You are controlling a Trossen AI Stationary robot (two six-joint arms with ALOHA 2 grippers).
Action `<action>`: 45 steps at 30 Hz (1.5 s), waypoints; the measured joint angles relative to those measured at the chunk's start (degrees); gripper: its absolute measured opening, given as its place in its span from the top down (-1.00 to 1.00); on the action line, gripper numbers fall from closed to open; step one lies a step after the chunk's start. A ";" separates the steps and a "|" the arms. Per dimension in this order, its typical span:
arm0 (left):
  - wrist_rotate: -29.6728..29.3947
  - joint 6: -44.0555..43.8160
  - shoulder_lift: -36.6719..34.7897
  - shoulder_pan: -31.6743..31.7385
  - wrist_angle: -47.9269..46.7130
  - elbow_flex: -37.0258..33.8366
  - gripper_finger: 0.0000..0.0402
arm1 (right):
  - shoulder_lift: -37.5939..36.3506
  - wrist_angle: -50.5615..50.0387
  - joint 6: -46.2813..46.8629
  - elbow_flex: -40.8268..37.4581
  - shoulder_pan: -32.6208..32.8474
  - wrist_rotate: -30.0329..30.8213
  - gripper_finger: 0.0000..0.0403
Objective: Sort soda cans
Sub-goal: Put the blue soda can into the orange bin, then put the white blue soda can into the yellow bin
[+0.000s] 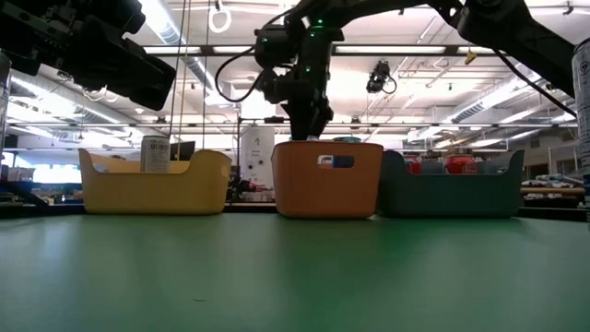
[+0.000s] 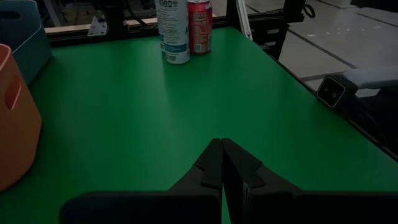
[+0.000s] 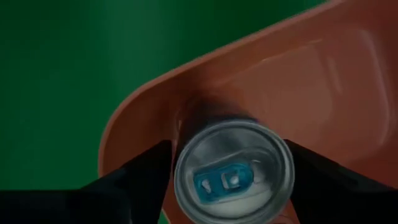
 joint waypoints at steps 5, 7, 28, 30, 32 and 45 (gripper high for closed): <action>0.00 0.00 0.00 0.00 -0.02 0.00 0.98 | 0.02 -0.02 0.06 0.02 0.01 -0.11 -0.35; 0.00 0.00 0.00 0.00 -0.02 0.00 0.98 | 0.02 -0.02 0.07 0.02 0.02 -0.15 -0.35; 0.00 0.00 0.00 0.00 0.08 0.35 0.98 | -3.44 -2.38 -0.50 2.73 0.48 2.43 -0.72; 0.00 0.00 0.04 0.00 -1.08 1.51 0.98 | -4.89 -2.32 -0.53 2.73 0.98 2.51 -0.72; 0.00 0.02 0.02 0.00 -3.01 3.17 0.98 | -6.74 -2.39 -1.44 2.73 1.81 2.51 -0.71; 0.00 1.27 0.02 -0.01 -11.94 8.15 0.98 | -21.01 -11.37 6.23 2.22 13.78 2.66 0.06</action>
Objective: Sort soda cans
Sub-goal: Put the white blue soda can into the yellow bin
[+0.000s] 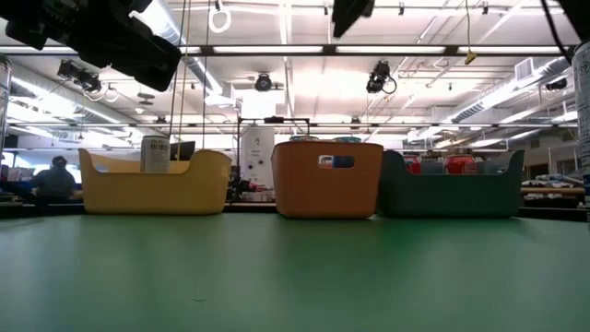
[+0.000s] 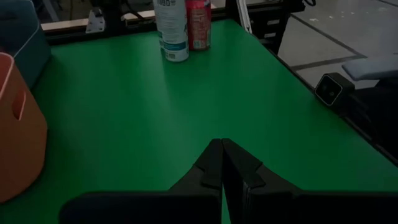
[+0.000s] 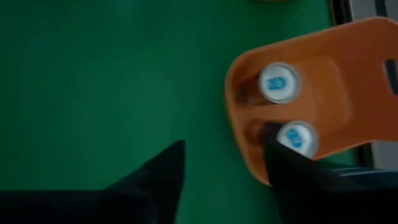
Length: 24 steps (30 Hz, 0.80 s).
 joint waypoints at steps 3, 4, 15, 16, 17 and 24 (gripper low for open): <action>-0.02 0.00 0.00 0.01 -0.48 0.00 0.98 | -3.09 -0.37 3.49 -2.48 3.64 -1.99 0.41; -0.02 -0.03 0.00 0.01 -0.57 0.00 0.98 | -4.04 -0.03 4.63 -3.25 4.88 -2.07 0.51; -0.02 -0.13 0.00 -0.01 -0.93 0.00 0.98 | -14.09 -0.25 25.36 -21.84 18.54 -0.57 0.77; 0.00 -0.13 0.00 -0.01 -0.93 0.00 0.98 | -14.72 -0.17 27.64 -23.80 19.89 -0.59 0.73; 0.00 -0.13 0.00 -0.01 -0.93 0.00 0.98 | -15.23 -0.33 29.94 -25.65 21.29 -0.64 0.68; 0.00 -0.13 0.00 -0.01 -0.91 0.00 0.98 | -15.64 -0.28 41.88 -32.63 29.76 -1.89 0.19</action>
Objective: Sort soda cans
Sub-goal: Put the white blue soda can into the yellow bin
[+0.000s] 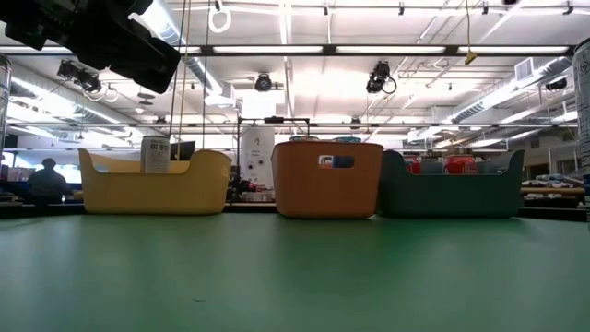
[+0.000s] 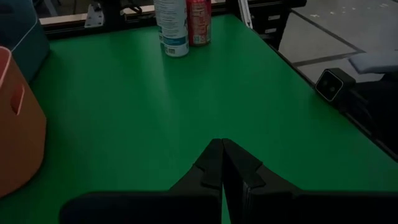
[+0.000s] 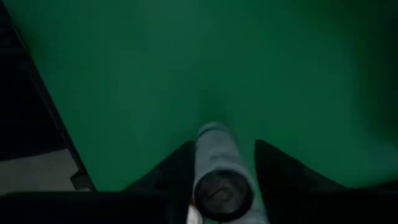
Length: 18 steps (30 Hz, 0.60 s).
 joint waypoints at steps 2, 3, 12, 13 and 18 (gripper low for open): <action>0.00 0.00 0.00 0.00 0.00 0.00 0.98 | 0.08 0.53 1.38 -1.36 1.73 -0.23 0.03; -0.01 0.00 0.00 0.00 0.02 0.00 0.98 | 0.08 0.84 1.92 -2.25 2.38 -0.23 -0.05; -0.01 -0.34 0.00 0.00 0.00 0.00 0.98 | 0.10 0.10 3.80 -9.86 4.61 -3.07 -0.52; -0.02 -0.52 0.00 0.00 -0.01 0.00 0.98 | 0.10 0.20 3.82 -10.56 4.59 -3.95 -0.55; -0.01 -1.02 0.00 0.00 -0.04 0.00 0.98 | 0.06 0.26 3.03 -14.07 4.59 -4.77 -0.64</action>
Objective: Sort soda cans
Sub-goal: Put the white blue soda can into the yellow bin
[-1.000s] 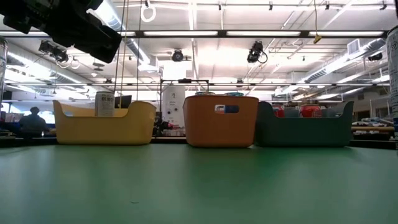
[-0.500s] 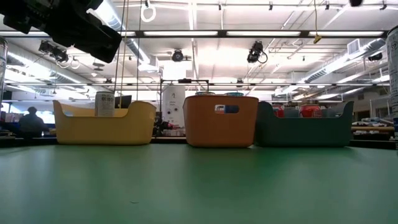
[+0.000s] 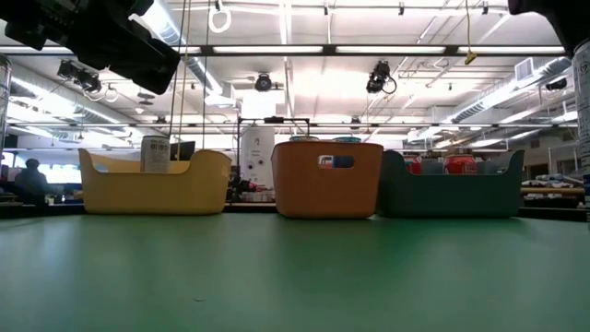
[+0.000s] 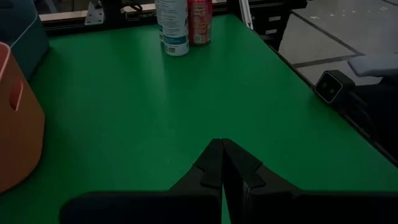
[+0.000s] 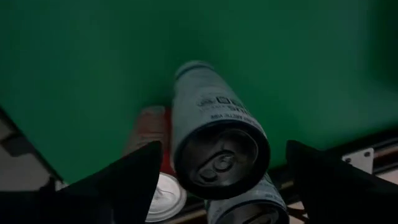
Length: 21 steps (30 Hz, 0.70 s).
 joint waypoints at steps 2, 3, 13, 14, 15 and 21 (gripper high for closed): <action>0.00 -0.01 0.00 0.00 0.00 0.00 0.98 | 0.00 0.08 -0.57 -1.53 -0.02 -0.24 -0.65; 0.00 -0.01 0.00 0.00 0.00 0.00 0.98 | 0.00 0.25 -0.70 -2.39 -0.15 -0.69 -0.66; -0.01 0.01 0.00 0.00 0.02 0.00 0.98 | -0.06 7.67 -4.59 -7.39 -2.43 -3.62 -0.22; -0.01 0.01 0.00 0.00 0.02 0.00 0.98 | -0.07 8.23 -5.24 -7.23 -2.90 -3.63 -0.22; -0.01 0.02 0.00 0.00 0.02 0.00 0.98 | -0.04 9.56 -5.88 -6.89 -3.45 -3.58 -0.22; -0.01 0.05 0.00 0.00 0.19 0.00 0.98 | 0.11 15.37 -10.64 -3.77 -8.55 -1.51 -0.22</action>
